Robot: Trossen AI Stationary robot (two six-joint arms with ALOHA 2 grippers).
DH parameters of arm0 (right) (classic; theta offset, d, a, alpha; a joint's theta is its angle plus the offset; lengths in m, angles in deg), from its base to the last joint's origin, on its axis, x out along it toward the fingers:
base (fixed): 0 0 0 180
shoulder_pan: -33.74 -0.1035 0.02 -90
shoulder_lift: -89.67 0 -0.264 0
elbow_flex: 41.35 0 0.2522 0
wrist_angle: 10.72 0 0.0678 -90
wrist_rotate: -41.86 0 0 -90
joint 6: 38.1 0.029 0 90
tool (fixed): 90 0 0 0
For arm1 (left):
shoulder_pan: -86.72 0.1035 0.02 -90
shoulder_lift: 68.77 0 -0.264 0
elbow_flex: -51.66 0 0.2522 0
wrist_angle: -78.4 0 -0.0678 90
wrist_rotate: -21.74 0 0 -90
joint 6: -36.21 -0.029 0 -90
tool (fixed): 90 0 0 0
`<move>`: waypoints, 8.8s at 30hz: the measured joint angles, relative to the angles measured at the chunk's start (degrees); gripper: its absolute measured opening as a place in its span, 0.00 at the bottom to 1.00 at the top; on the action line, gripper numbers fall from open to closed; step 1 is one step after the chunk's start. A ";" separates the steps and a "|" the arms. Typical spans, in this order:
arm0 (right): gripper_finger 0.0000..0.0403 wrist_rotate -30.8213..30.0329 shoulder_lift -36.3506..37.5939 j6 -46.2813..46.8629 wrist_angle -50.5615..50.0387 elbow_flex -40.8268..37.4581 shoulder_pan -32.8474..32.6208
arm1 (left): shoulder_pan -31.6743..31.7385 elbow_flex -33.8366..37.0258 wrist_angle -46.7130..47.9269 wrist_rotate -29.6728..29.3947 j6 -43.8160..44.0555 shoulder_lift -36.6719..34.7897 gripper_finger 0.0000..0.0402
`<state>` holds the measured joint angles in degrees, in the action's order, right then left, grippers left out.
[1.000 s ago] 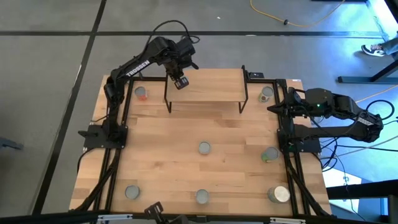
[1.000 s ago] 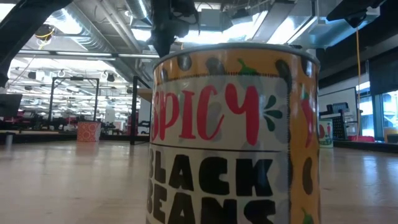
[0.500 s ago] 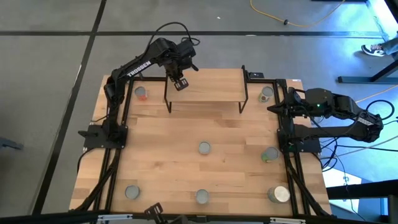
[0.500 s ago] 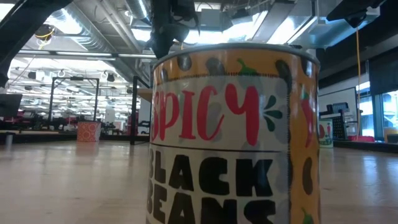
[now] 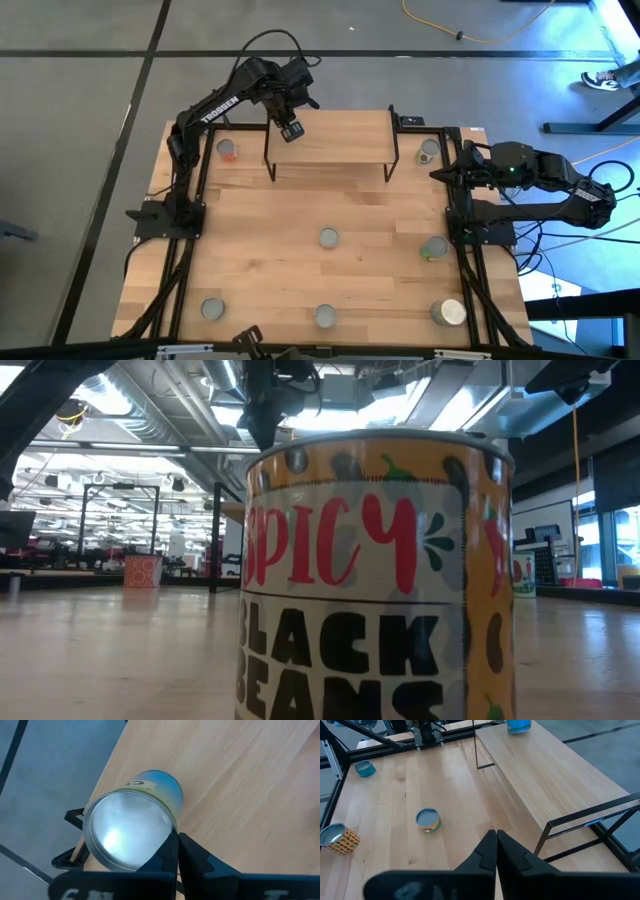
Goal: Pick and place cans onto a shelf
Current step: Put the left canned cherries on the shelf, then put the canned cherries on the shelf
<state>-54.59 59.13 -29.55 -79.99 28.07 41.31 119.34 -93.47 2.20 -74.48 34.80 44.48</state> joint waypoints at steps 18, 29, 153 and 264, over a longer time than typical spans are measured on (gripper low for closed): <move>0.01 0.01 0.00 -0.01 0.00 0.00 0.00 | -0.07 0.00 -0.01 -0.37 2.55 0.00 0.02; 0.01 0.01 0.00 0.01 0.00 0.00 0.00 | -0.08 0.00 -0.04 -0.24 3.94 0.00 0.11; 0.04 41.68 -8.99 4.58 -32.23 11.39 0.00 | -35.90 -2.75 -0.02 1.21 22.30 -15.06 0.00; 0.09 21.10 -37.22 48.03 15.91 -9.46 -58.27 | -36.50 7.78 -0.02 7.13 15.78 -15.02 0.00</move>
<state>-33.48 21.91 18.48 -64.08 18.60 -16.96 82.84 -85.69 2.18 -67.35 50.58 29.46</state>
